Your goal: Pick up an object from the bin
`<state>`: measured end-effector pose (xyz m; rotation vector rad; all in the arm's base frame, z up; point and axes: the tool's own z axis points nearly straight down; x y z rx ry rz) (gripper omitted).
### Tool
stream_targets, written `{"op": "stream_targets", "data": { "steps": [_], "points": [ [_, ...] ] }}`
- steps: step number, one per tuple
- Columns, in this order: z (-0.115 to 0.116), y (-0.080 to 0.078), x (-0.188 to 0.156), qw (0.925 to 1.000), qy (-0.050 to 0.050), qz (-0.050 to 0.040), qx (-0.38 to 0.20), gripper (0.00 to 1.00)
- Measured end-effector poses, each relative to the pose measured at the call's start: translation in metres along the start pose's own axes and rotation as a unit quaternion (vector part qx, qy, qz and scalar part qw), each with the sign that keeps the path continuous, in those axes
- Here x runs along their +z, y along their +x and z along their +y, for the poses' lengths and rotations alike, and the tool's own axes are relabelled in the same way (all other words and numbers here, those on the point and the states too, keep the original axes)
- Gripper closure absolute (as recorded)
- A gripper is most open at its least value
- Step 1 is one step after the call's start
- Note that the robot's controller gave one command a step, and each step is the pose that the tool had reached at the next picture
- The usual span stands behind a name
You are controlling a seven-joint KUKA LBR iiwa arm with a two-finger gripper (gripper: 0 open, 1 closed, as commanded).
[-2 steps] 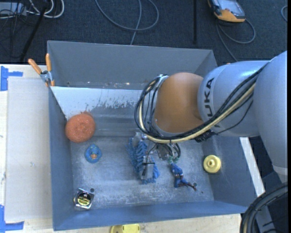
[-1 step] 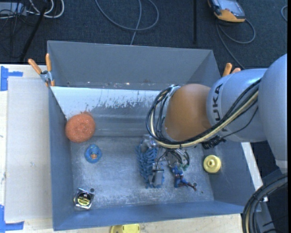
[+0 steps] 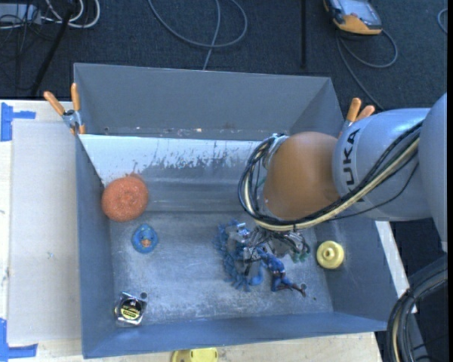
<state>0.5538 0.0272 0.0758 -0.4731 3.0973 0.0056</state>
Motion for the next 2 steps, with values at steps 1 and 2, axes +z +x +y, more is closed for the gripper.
{"op": "stream_targets", "data": {
  "steps": [1, 2],
  "points": [
    [0.0, 0.0, 0.0, 1.0, 0.0, 0.0, 0.001, 1.0],
    [0.01, 0.015, -0.141, 1.0, 0.001, 0.0037, -0.003, 1.0]
  ]
}}
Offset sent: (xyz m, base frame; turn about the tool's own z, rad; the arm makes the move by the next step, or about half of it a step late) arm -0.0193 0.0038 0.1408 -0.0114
